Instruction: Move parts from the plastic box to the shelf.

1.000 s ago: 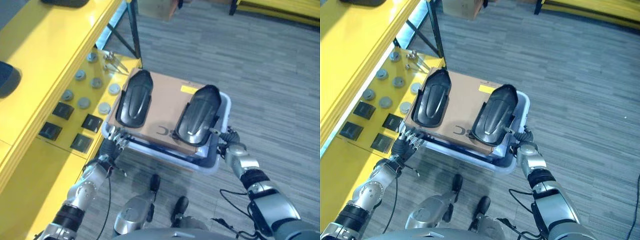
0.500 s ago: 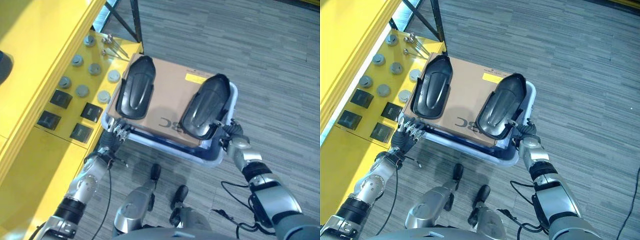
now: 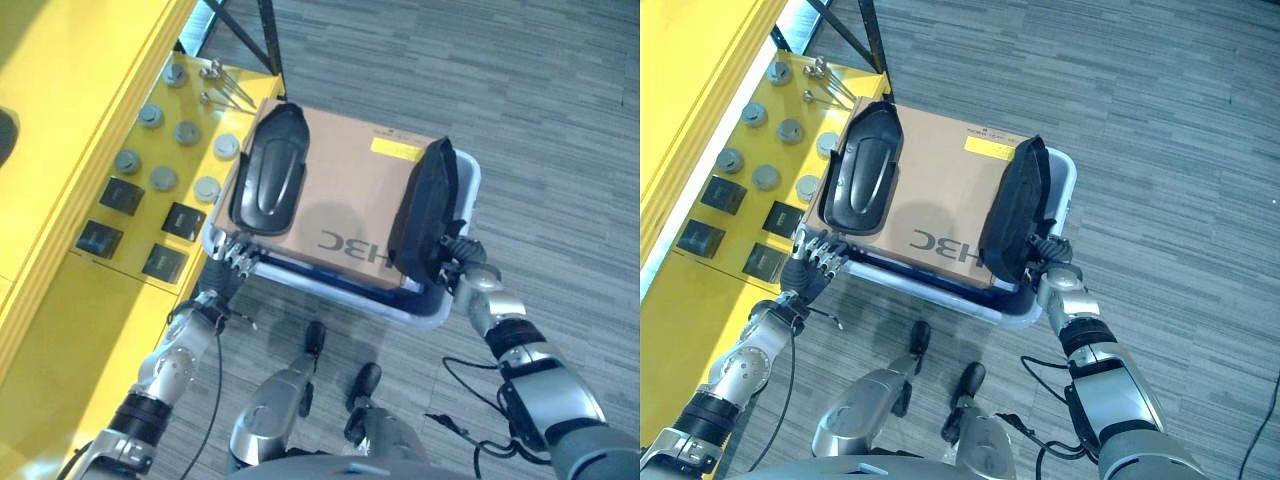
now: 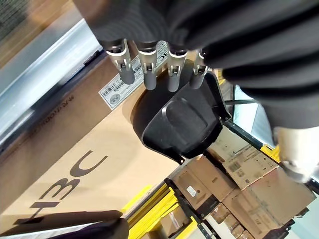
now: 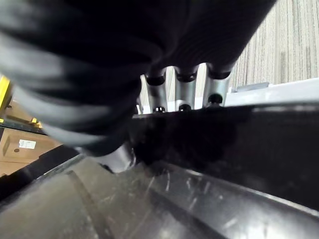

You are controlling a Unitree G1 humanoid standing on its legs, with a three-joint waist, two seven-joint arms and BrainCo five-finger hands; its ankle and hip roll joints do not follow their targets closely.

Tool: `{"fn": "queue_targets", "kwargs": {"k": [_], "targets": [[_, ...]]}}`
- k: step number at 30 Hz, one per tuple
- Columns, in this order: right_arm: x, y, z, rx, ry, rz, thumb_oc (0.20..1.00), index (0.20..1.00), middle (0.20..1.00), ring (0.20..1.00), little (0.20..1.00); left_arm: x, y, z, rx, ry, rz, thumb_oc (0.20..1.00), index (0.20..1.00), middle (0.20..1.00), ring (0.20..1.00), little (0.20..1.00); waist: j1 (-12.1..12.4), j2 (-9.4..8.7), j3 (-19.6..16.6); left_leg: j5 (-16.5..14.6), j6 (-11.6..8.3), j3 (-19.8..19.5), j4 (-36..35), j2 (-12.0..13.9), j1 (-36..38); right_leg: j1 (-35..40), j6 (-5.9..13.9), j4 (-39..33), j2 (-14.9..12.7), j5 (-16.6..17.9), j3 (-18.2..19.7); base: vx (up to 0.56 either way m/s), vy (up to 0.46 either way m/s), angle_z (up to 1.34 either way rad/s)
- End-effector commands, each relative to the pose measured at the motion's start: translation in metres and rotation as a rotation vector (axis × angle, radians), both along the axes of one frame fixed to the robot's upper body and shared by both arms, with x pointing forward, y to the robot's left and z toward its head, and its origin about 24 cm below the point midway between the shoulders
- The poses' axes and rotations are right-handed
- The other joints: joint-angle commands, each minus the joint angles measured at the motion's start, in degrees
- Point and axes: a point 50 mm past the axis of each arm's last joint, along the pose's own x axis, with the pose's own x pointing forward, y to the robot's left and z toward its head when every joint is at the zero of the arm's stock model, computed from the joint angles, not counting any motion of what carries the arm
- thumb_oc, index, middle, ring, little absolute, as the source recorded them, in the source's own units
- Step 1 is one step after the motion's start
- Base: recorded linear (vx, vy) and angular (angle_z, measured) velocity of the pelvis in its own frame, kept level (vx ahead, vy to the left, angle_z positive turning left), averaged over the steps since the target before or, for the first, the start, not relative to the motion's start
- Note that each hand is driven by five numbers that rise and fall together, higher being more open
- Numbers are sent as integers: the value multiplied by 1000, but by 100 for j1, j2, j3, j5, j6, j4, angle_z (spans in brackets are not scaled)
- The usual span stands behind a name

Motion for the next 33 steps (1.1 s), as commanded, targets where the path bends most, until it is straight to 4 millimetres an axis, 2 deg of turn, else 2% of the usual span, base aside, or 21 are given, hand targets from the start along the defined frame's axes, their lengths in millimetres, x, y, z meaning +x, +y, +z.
{"fn": "queue_targets", "kwargs": {"k": [1,9,15,20,25,29,33], "targets": [[16,1,46,-76,-179,56,200,200,200,200,200,3,-6,23,-40,-125,-18,1000,1000,1000,1000,1000,40,-247,1,-414,-220,-43,537,166,-252,-346,425,-333,-735,959,276,-38,-3,-3],[13,9,69,-140,-317,99,200,200,200,200,200,-3,-7,30,-36,-177,-60,1000,1000,1000,1000,1000,-28,-268,-191,-447,-212,-33,474,178,-45,-212,418,-394,-713,968,278,-7,-1,-1],[5,27,79,-208,-356,179,200,200,200,200,200,-7,-9,36,7,-190,-103,1000,1000,1000,1000,1000,-132,-324,-699,-487,-224,42,324,259,388,69,414,-427,-674,929,330,79,-1,-2],[3,41,76,-241,-329,247,200,200,200,200,200,-2,-19,39,72,-176,-154,1000,1000,1000,1000,1000,-226,-372,-1031,-497,-234,105,177,329,728,298,407,-452,-636,897,378,101,-25,-9],[3,63,60,-245,-246,359,200,200,200,200,200,12,-41,33,175,-66,-205,1000,1000,1000,1000,1000,-410,-421,-1448,-503,-257,256,55,415,1070,510,409,-492,-585,873,504,110,-21,-10],[3,73,50,-239,-194,415,200,200,200,200,200,22,-51,26,217,-5,-225,1000,1000,1000,1000,1000,-538,-435,-1579,-529,-260,351,28,446,1203,580,407,-498,-560,853,597,57,-11,-16],[2,92,31,-211,-141,481,200,200,200,200,200,34,-72,28,273,-2,-248,1000,1000,1000,1000,1000,-688,-456,-1681,-566,-268,470,15,475,1336,661,409,-514,-532,837,700,50,-12,-9]]}}
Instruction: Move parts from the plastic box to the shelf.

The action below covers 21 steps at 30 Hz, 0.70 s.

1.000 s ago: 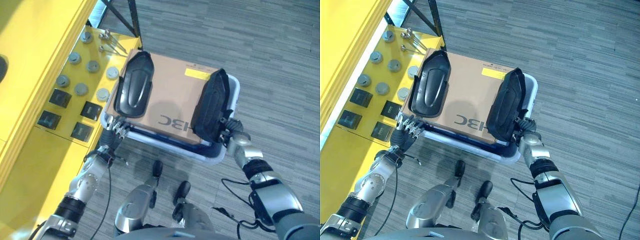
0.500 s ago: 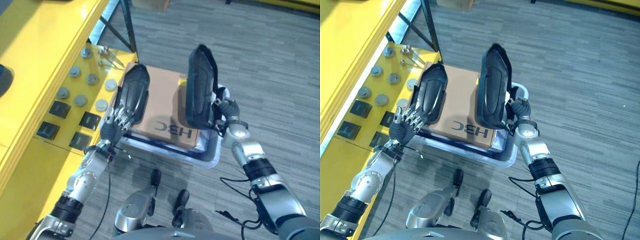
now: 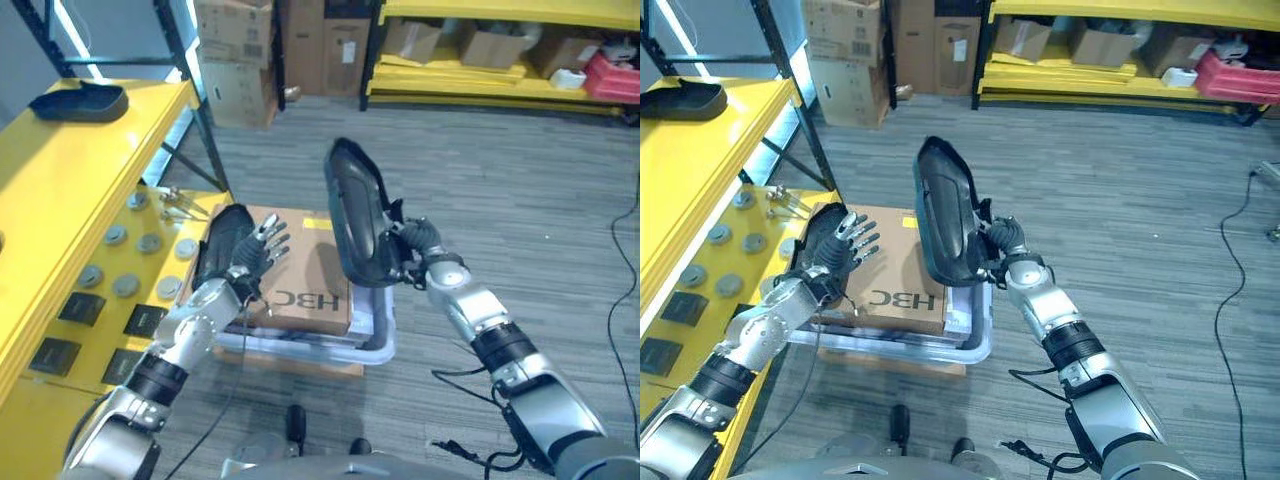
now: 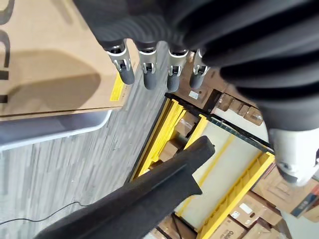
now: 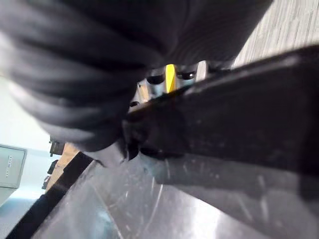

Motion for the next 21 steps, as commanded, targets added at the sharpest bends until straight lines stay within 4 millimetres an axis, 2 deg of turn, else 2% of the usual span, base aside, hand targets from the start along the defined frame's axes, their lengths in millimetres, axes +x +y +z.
{"fn": "queue_targets", "kwargs": {"k": [1,2,7,14,15,21], "targets": [[6,18,8,13,-64,73,200,200,200,200,200,7,-24,8,45,-28,-27,1000,1000,1000,1000,1000,204,-220,-404,-317,-253,116,161,411,113,-459,433,-259,-577,861,260,22,-11,-22],[6,18,8,13,-64,73,200,200,200,200,200,7,-24,8,45,-28,-27,1000,1000,1000,1000,1000,205,-219,-402,-317,-253,117,160,411,114,-458,433,-259,-577,861,261,22,-10,-23],[12,49,5,42,-36,148,200,200,200,200,200,15,-47,0,96,30,-57,1000,1000,1000,1000,1000,110,-236,-493,-348,-269,195,160,414,171,-454,433,-264,-560,863,328,22,-7,-7],[7,71,-5,46,1,213,200,200,200,200,200,15,-61,3,88,21,-92,1000,1000,1000,1000,1000,62,-237,-553,-388,-266,250,166,413,201,-456,431,-264,-562,845,359,5,-1,-2],[7,78,-8,49,7,231,200,200,200,200,200,15,-66,4,114,10,-115,1000,1000,1000,1000,1000,67,-230,-552,-395,-266,251,169,411,205,-453,431,-264,-563,844,357,0,0,0],[9,92,-6,54,23,254,200,200,200,200,200,15,-74,7,203,-57,-181,1000,1000,1000,1000,1000,92,-221,-577,-407,-260,234,164,393,219,-437,431,-264,-566,836,356,0,0,0]]}}
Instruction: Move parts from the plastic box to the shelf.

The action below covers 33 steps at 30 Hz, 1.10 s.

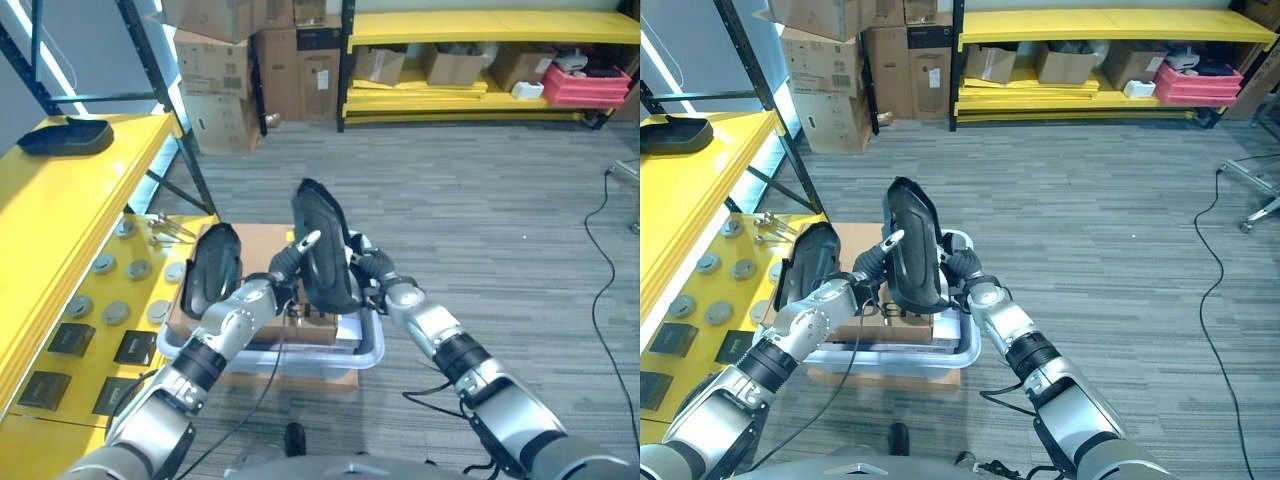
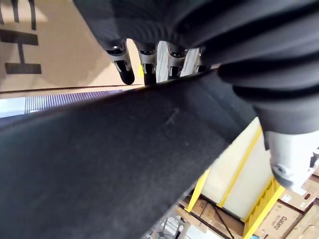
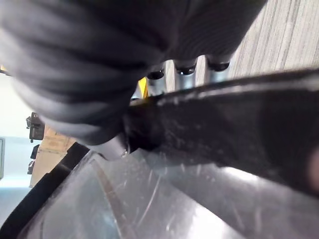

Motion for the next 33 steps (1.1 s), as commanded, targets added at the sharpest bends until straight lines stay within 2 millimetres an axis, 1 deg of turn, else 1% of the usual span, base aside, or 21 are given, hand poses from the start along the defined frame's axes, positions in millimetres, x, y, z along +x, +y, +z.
{"fn": "queue_targets", "kwargs": {"k": [1,3,7,8,13,20,25,30,33], "targets": [[19,37,36,44,-130,114,200,200,200,200,200,11,-30,21,42,-121,-142,1000,1000,1000,1000,1000,179,-323,-351,-394,-244,49,164,276,139,-463,526,-214,-674,762,150,0,0,0],[17,46,34,52,-120,133,200,200,200,200,200,8,-38,28,63,-168,-178,1000,1000,1000,1000,1000,193,-314,-364,-400,-238,31,155,268,155,-457,527,-214,-674,766,161,0,0,0],[16,54,34,59,-113,146,200,200,200,200,200,7,-43,35,54,-229,-225,1000,1000,1000,1000,1000,198,-309,-367,-407,-234,37,156,268,170,-442,520,-214,-676,766,163,0,0,0],[15,56,33,63,-109,146,200,200,200,200,200,5,-44,38,67,-243,-244,200,200,200,200,200,203,-305,-370,-412,-236,38,154,266,172,-439,520,-214,-676,762,164,0,0,0],[14,60,31,75,-99,142,200,200,200,200,200,2,-49,43,87,-295,-296,200,200,200,200,200,206,-295,-380,-422,-226,27,148,252,180,-438,524,-214,-677,761,171,0,0,0],[14,64,30,107,-91,128,200,200,200,200,200,-4,-59,51,25,-303,-322,200,200,200,200,200,223,-286,-405,-417,-222,18,121,244,214,-417,524,-214,-675,760,166,0,0,0],[16,65,31,134,-91,122,200,200,200,200,200,-6,-62,51,17,-311,-336,200,200,200,200,200,231,-288,-415,-417,-218,19,130,241,221,-402,518,-214,-679,766,158,0,0,0],[16,67,34,234,-70,67,200,200,200,200,200,-7,-62,53,32,-333,-353,200,200,200,200,200,233,-273,-416,-424,-216,14,124,235,245,-386,517,-214,-682,766,162,0,0,0],[16,68,34,325,-46,28,200,200,200,200,200,-8,-63,56,1,-326,-351,200,200,200,200,200,241,-263,-408,-425,-215,14,120,237,262,-372,513,-214,-681,766,158,0,0,0]]}}
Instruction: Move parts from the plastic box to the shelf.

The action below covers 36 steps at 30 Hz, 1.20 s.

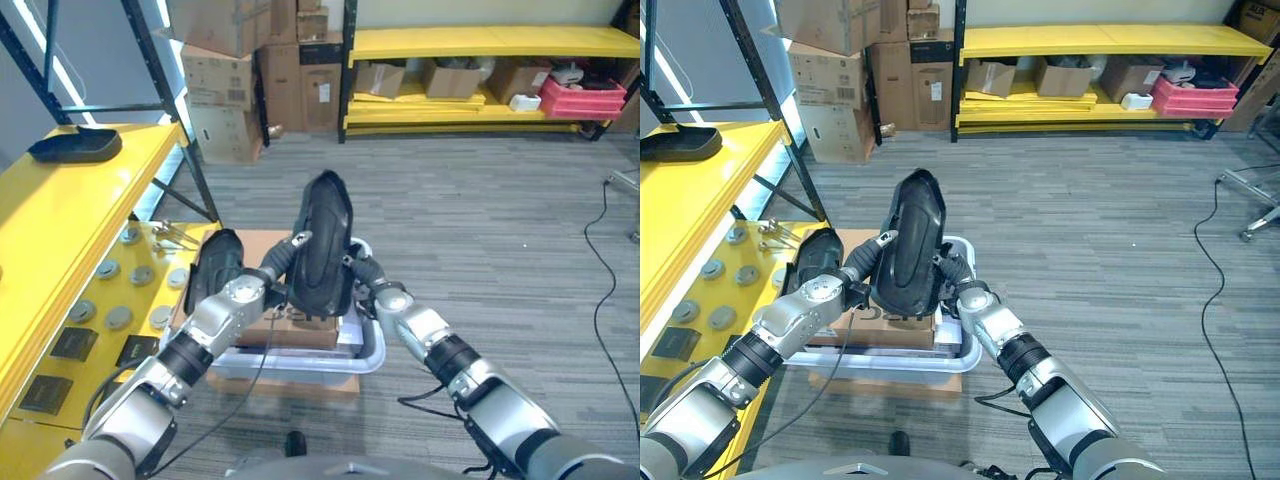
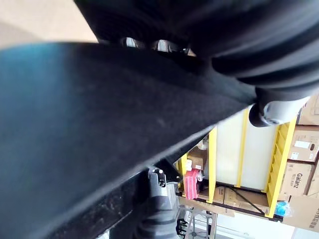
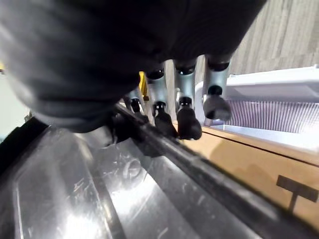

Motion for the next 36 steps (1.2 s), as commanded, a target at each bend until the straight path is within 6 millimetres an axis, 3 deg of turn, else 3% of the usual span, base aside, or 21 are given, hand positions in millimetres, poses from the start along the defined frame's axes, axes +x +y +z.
{"fn": "queue_targets", "kwargs": {"k": [1,8,9,10,11,16,18,26,30,33,36], "targets": [[22,51,42,262,-111,27,200,200,200,200,200,-12,-75,49,-243,-127,-296,200,200,200,200,200,199,-283,-320,-426,-213,-45,120,229,170,-439,520,-226,-683,759,110,0,0,0],[17,50,44,489,-88,-35,200,200,200,200,200,-10,-66,55,-343,-139,-212,200,200,200,200,200,214,-277,-307,-429,-217,-71,115,226,190,-422,520,-226,-689,763,82,0,0,0],[17,46,44,543,-88,-64,592,592,592,592,592,-8,-62,57,-373,-146,-181,200,200,200,200,200,218,-278,-303,-432,-219,-64,116,231,198,-415,519,-226,-692,763,71,0,0,0],[17,46,43,547,-87,-65,862,862,862,862,862,-8,-61,58,-375,-146,-178,200,200,200,200,200,219,-278,-304,-432,-219,-64,114,231,201,-413,518,-226,-691,762,69,0,0,0],[18,36,44,615,-101,-126,1000,1000,1000,1000,1000,-6,-53,59,-383,-164,-140,200,200,200,200,200,227,-286,-318,-426,-222,-63,112,237,202,-411,509,-226,-683,759,57,0,0,0],[16,17,54,674,-188,-196,1000,1000,1000,1000,1000,-4,-35,54,-376,-167,-65,200,200,200,200,200,208,-292,-307,-423,-212,-51,125,246,181,-437,514,-226,-678,773,64,0,0,0],[10,-12,72,699,-309,-235,1000,1000,1000,1000,1000,-5,-5,38,-339,-158,44,200,200,200,200,200,149,-308,-292,-433,-193,-10,124,248,184,-472,532,-226,-665,781,92,-4,6,-4],[-8,-60,88,748,-439,-287,1000,1000,1000,1000,1000,-13,43,11,-306,-132,184,200,200,200,200,200,22,-343,-257,-438,-167,87,99,249,197,-524,570,-226,-665,790,135,2,6,-9],[-23,-87,74,727,-418,-341,1000,1000,1000,1000,1000,-22,66,-2,-299,-115,244,200,200,200,200,200,-41,-354,-250,-430,-143,145,50,246,205,-566,600,-226,-671,806,155,-1,2,-4],[-48,-105,32,701,-275,-441,1000,1000,1000,1000,1000,-33,88,-14,-310,-99,330,200,200,200,200,200,-128,-355,-237,-421,-98,203,13,233,194,-620,615,-226,-686,838,216,-4,11,-20],[-62,-108,10,673,-191,-468,1000,1000,1000,1000,1000,-39,100,-13,-316,-127,367,200,200,200,200,200,-153,-352,-225,-411,-71,178,-11,200,177,-648,632,-226,-696,862,246,15,-2,-11]]}}
